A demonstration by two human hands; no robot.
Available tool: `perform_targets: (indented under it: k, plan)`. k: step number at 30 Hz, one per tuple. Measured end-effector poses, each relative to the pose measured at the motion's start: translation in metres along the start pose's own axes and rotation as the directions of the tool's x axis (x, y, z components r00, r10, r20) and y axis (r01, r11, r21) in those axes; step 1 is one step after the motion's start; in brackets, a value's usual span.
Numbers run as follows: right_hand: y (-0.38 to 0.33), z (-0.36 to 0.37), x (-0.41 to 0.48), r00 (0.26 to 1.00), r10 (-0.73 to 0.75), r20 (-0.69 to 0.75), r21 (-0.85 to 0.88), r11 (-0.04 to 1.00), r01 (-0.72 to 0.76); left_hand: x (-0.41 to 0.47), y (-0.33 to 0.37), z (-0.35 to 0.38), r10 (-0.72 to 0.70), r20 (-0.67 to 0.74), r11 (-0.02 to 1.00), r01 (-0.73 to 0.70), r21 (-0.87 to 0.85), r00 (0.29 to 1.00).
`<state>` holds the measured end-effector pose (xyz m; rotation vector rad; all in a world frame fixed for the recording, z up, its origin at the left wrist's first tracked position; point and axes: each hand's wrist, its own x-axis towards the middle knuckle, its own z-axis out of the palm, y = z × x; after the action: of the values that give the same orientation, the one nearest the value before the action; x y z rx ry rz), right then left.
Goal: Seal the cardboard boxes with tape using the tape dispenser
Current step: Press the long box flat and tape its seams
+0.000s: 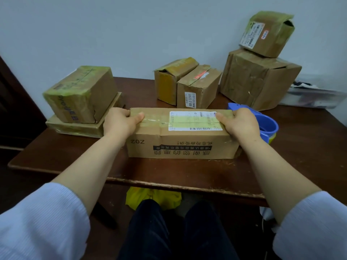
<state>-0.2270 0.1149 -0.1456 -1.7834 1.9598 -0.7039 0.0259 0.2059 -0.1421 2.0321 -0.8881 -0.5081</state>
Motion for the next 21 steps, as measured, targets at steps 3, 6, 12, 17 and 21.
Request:
perform_targets:
  k: [3,6,12,17,21]
  plan:
    - [0.008,0.0,0.004,0.998,0.011,-0.062,0.067,0.998,-0.007,-0.002,-0.003,0.001,0.006,-0.06,0.998,-0.01,-0.066,0.998]
    - [0.01,0.002,0.004,0.993,0.071,-0.091,0.113,0.992,-0.06,-0.004,-0.002,-0.001,-0.024,-0.077,0.997,0.018,-0.072,0.997]
    - [0.003,-0.002,0.001,0.998,0.063,-0.027,0.061,0.996,-0.061,-0.002,0.001,0.003,-0.038,-0.007,0.999,0.037,-0.038,0.999]
    - [0.01,-0.003,-0.002,0.996,0.073,-0.048,0.096,0.993,-0.068,-0.005,-0.004,0.001,-0.075,-0.053,0.988,0.067,-0.142,0.996]
    - [0.006,-0.004,-0.01,1.0,0.026,0.01,0.167,0.986,-0.028,-0.008,-0.005,0.003,-0.026,0.037,0.995,0.03,-0.097,0.999]
